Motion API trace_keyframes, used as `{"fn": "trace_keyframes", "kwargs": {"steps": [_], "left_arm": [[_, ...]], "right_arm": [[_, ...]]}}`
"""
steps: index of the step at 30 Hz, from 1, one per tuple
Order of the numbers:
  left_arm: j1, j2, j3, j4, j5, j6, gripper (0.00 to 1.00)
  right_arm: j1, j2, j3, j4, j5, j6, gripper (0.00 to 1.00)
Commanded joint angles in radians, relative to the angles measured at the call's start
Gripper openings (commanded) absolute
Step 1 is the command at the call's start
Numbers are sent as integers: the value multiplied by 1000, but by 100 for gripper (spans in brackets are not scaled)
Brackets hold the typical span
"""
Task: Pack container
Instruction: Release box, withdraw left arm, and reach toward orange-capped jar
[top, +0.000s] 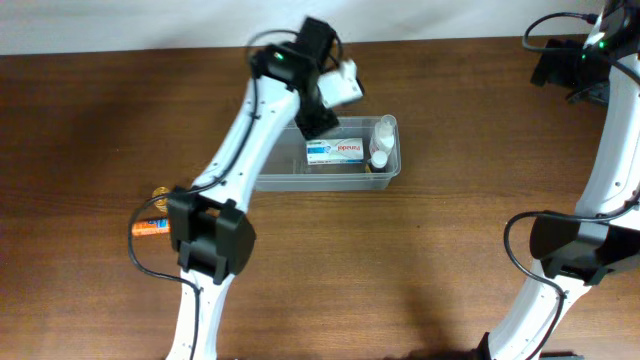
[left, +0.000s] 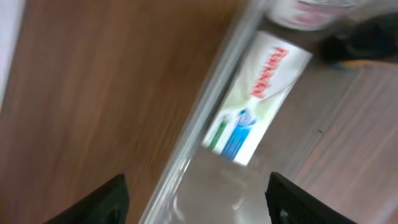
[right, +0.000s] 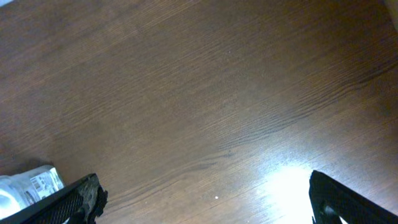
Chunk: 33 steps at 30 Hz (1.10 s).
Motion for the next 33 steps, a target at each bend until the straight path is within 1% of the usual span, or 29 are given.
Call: {"fn": "trace_keyframes", "kwargs": {"steps": [1, 4, 9, 11, 12, 14, 17, 18, 20, 23, 24, 26, 30, 33], "left_arm": [[61, -1, 134, -85, 13, -232, 72], [94, -1, 214, -162, 55, -281, 72], [167, -2, 278, -262, 51, -438, 73], [227, -2, 280, -323, 51, -517, 73], [279, -2, 280, -375, 51, -541, 73], [326, -2, 280, -412, 51, -554, 72], [391, -13, 279, -412, 73, -583, 72], [415, -31, 276, -412, 99, -586, 72], [437, -72, 266, -412, 100, -597, 72], [456, -159, 239, -412, 51, -598, 72], [461, -211, 217, -412, 0, -624, 72], [466, -278, 175, -412, -48, -647, 75], [492, -382, 63, -412, -89, -689, 77], [525, -404, -35, -412, -111, -723, 77]], "right_arm": [[-1, -8, 7, 0, 12, -3, 98], [-1, -8, 7, 0, 12, -3, 98], [-1, -8, 7, 0, 12, -3, 98], [-1, -8, 7, 0, 12, -3, 98], [-1, -8, 7, 0, 12, -3, 99], [-1, -8, 7, 0, 12, -3, 98], [-1, -8, 7, 0, 12, -3, 98], [-1, -8, 7, 0, 12, -3, 98], [-1, -8, 7, 0, 12, -3, 98], [-1, -8, 7, 0, 12, -3, 98], [-1, -8, 7, 0, 12, -3, 98], [-1, -8, 7, 0, 12, -3, 98], [-1, -8, 7, 0, 12, -3, 98], [-1, -8, 7, 0, 12, -3, 98]]}}
